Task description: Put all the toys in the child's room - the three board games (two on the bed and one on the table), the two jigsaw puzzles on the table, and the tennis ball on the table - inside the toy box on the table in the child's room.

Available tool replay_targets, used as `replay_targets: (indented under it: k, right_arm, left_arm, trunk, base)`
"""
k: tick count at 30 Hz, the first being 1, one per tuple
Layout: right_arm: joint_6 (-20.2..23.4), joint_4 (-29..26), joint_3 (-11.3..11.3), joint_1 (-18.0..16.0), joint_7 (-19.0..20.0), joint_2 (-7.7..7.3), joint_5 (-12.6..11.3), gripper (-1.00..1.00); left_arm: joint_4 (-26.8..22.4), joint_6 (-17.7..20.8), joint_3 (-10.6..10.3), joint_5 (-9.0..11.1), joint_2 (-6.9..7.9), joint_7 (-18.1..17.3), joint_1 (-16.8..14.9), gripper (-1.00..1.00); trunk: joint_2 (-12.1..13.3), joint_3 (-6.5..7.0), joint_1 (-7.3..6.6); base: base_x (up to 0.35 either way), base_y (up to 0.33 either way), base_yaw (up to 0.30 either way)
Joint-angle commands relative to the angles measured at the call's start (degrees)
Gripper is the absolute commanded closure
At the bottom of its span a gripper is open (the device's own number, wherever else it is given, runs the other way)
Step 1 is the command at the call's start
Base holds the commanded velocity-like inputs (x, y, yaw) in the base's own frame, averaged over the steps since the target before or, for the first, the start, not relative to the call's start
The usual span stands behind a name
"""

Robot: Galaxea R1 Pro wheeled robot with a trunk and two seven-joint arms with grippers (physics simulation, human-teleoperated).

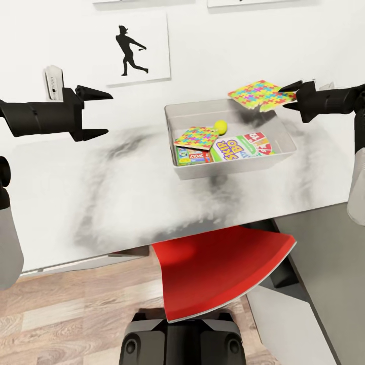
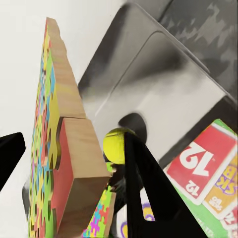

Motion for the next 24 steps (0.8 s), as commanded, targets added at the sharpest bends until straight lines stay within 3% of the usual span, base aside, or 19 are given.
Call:
replay_targets:
  k: [1, 15, 24]
  right_arm:
    - [0.1, 0.0, -0.1, 0.4, -0.6, 0.05, -0.7, 1.0]
    - [0.7, -0.1, -0.2, 5.4, -0.3, 0.19, -0.8, 1.0]
    - [2.5, -0.6, -0.1, 7.0, -0.5, 0.65, -0.9, 1.0]
  left_arm:
    - [0.0, 0.1, 0.0, 0.5, 0.02, 0.5, -0.1, -1.0]
    - [0.0, 0.1, 0.1, 0.5, -0.07, 0.5, -0.1, -1.0]
    - [0.0, 0.1, 0.0, 0.5, -0.22, 0.5, -0.3, -1.0]
  trunk:
    - [-0.1, -0.07, 0.03]
    - [-0.1, -0.07, 0.03]
    - [-0.1, -0.07, 0.03]
  base:
    - [0.0, 0.0, 0.004]
    - [0.0, 0.0, 0.001]
    - [0.0, 0.0, 0.0]
